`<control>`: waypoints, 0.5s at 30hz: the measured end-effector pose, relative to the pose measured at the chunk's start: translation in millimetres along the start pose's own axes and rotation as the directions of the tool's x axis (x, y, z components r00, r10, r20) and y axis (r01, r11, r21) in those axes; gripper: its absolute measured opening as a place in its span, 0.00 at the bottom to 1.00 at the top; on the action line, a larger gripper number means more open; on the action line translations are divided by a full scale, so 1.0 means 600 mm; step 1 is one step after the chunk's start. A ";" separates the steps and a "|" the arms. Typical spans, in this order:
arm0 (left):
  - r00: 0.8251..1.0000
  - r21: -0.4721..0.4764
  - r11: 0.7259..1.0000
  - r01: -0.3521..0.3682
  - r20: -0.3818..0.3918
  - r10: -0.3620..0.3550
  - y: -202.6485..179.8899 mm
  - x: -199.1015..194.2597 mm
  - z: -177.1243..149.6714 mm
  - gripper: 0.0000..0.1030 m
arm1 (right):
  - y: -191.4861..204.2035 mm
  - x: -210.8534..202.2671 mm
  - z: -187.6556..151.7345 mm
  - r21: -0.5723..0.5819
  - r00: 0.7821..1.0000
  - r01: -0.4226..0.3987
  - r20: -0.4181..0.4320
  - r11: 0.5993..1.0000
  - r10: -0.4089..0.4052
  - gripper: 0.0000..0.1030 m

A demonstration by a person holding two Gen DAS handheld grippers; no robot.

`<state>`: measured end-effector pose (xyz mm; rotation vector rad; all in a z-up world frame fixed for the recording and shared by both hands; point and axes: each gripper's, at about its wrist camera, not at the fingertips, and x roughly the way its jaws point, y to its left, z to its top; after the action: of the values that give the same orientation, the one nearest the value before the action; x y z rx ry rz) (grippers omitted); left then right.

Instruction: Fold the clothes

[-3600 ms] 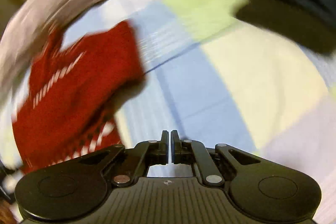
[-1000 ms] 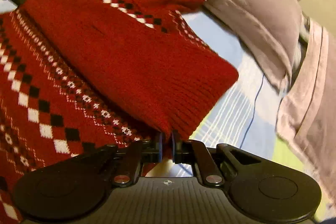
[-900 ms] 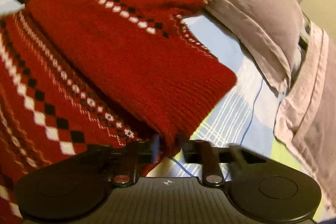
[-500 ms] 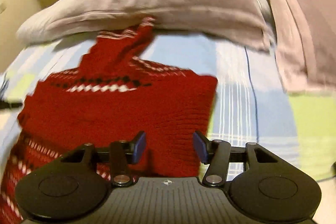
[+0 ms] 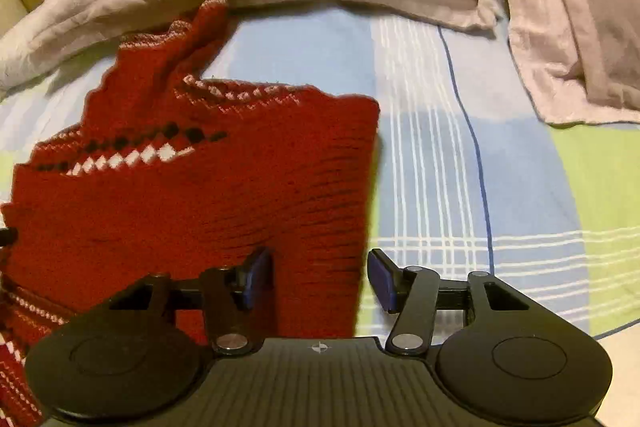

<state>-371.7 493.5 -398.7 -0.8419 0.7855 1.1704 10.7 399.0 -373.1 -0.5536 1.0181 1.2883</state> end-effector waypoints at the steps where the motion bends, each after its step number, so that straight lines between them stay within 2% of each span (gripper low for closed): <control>1: 1.000 0.004 1.000 0.002 0.006 -0.002 0.003 -0.008 0.006 0.17 | 0.001 -0.010 0.010 -0.012 1.000 -0.004 0.015 1.000 0.004 0.52; 5: 0.999 -0.012 1.000 0.024 0.049 -0.023 0.017 -0.038 0.049 0.17 | -0.004 -0.043 0.062 -0.047 0.995 -0.024 0.094 0.999 0.028 0.52; 8: 0.996 -0.023 0.996 0.081 0.051 -0.079 0.013 -0.010 0.106 0.18 | -0.014 -0.008 0.124 0.008 0.987 -0.132 0.098 0.991 0.130 0.52; 10: 0.990 -0.031 0.989 0.141 0.027 -0.141 0.003 0.028 0.146 0.24 | -0.018 0.025 0.168 0.054 0.974 -0.211 0.093 0.976 0.206 0.52; 13: 0.961 -0.070 0.959 0.276 -0.018 -0.277 -0.035 0.105 0.207 0.28 | -0.010 0.096 0.231 0.140 0.947 -0.321 0.073 0.937 0.314 0.52; 15: 0.942 -0.098 0.939 0.330 -0.032 -0.334 -0.064 0.149 0.238 0.30 | 0.003 0.135 0.268 0.184 0.927 -0.374 0.083 0.909 0.365 0.52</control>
<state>-303.5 652.0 -403.5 -1.0384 0.6019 0.8919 54.4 573.5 -365.1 -0.1786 1.2358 1.5024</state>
